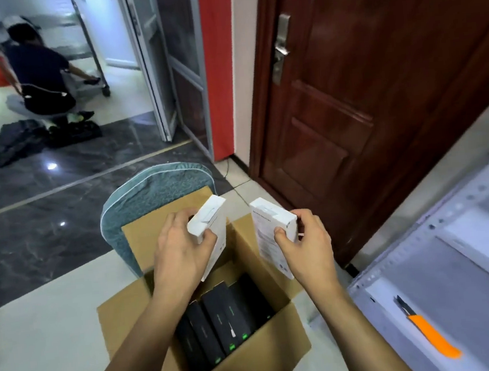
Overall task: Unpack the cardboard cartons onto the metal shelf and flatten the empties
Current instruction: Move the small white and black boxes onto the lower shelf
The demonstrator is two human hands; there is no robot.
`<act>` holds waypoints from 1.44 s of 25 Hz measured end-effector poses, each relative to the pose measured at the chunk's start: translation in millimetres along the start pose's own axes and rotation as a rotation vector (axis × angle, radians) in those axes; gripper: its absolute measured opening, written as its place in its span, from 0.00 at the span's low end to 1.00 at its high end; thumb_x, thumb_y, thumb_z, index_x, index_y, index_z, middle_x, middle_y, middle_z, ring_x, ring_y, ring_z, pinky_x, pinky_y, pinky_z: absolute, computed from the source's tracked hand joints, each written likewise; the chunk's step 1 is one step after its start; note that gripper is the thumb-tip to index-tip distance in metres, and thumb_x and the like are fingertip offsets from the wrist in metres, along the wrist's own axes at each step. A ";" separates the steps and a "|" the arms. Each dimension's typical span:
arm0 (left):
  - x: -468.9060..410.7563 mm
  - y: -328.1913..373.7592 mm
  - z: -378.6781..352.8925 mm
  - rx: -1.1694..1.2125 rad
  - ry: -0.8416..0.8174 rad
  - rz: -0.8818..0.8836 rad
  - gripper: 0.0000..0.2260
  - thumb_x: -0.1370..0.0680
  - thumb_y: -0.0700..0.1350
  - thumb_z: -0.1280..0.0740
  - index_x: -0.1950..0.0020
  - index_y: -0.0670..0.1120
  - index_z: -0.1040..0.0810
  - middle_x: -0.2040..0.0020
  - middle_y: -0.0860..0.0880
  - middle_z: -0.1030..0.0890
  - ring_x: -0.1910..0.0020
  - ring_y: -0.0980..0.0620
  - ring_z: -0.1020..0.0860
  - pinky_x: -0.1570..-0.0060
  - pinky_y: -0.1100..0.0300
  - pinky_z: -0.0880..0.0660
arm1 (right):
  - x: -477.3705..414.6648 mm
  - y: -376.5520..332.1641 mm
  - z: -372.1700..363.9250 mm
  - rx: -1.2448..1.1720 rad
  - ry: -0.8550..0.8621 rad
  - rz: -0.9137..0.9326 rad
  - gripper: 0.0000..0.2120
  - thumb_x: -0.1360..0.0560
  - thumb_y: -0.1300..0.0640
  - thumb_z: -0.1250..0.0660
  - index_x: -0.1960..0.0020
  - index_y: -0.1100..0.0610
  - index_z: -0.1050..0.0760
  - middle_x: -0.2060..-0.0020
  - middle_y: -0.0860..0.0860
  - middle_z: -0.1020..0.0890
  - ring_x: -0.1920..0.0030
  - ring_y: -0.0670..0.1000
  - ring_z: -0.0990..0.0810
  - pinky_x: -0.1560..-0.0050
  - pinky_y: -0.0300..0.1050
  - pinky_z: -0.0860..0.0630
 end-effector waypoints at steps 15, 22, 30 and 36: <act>41.6 138.1 -50.3 0.093 -0.183 -0.376 0.17 0.24 0.48 0.30 0.35 0.52 0.23 0.43 0.53 0.23 0.43 0.50 0.25 0.47 0.54 0.28 | 67.3 22.1 144.0 0.039 0.407 -0.088 0.14 0.25 0.49 0.29 0.42 0.45 0.27 0.48 0.42 0.25 0.49 0.40 0.26 0.56 0.32 0.28; 88.9 209.3 -87.1 0.142 -0.290 -0.563 0.17 0.23 0.49 0.31 0.35 0.51 0.24 0.42 0.54 0.24 0.45 0.51 0.27 0.50 0.55 0.29 | 107.3 47.4 212.2 0.029 0.568 -0.154 0.14 0.25 0.50 0.28 0.40 0.47 0.26 0.46 0.42 0.23 0.47 0.43 0.24 0.55 0.30 0.30; 145.3 281.0 -125.0 0.211 -0.366 -0.686 0.17 0.24 0.48 0.30 0.36 0.50 0.23 0.44 0.53 0.23 0.47 0.51 0.27 0.51 0.59 0.34 | 146.1 86.0 286.1 0.055 0.711 -0.227 0.14 0.25 0.51 0.29 0.41 0.48 0.26 0.49 0.43 0.24 0.49 0.45 0.23 0.55 0.37 0.26; 193.3 319.7 -152.8 0.206 -0.429 -0.726 0.17 0.25 0.49 0.30 0.36 0.49 0.22 0.44 0.52 0.23 0.46 0.49 0.25 0.51 0.56 0.29 | 172.7 115.6 336.9 0.047 0.763 -0.272 0.13 0.25 0.52 0.29 0.42 0.48 0.27 0.50 0.44 0.25 0.51 0.45 0.23 0.61 0.30 0.31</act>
Point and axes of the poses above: each hand's wrist, its own x-axis away from the middle knuckle, its own z-axis out of the back of the hand, y = z × x, the point moved 7 cm from there along -x, towards the middle knuckle
